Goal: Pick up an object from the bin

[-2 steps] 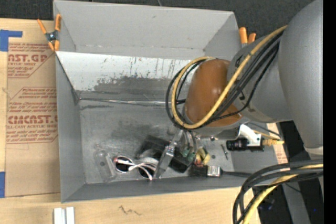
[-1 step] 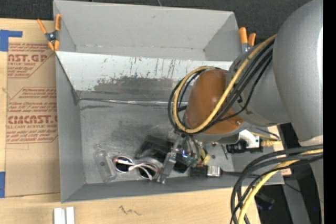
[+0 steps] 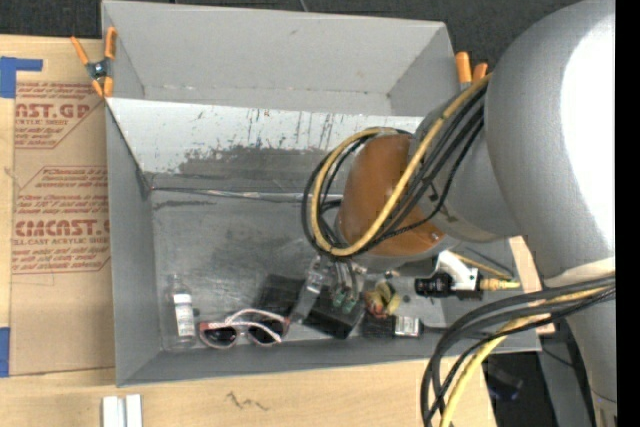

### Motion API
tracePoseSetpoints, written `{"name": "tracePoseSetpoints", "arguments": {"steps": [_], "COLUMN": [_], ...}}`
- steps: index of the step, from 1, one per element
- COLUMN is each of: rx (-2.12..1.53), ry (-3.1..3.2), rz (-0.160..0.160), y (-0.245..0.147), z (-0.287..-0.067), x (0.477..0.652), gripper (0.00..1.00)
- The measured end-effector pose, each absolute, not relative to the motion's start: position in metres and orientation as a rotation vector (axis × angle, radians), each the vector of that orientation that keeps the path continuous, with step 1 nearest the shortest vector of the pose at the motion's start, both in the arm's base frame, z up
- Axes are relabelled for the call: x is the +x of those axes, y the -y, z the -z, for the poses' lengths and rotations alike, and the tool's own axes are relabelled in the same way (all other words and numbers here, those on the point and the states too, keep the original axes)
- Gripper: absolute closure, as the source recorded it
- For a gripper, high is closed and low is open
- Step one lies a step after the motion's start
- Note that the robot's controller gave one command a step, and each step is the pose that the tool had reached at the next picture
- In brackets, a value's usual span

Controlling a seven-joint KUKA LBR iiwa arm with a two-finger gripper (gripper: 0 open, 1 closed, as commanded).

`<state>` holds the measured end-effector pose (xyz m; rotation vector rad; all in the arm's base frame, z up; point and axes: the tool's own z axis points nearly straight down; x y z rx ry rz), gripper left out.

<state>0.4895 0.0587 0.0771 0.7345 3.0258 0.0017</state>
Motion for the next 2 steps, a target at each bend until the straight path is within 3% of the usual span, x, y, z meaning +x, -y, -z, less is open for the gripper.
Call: {"name": "tracePoseSetpoints", "arguments": {"steps": [2], "rx": [0.734], "ry": [-3.03], "rz": [-0.001], "y": [-0.0589], "z": [-0.0809], "x": [0.4884], "gripper": [1.0]}}
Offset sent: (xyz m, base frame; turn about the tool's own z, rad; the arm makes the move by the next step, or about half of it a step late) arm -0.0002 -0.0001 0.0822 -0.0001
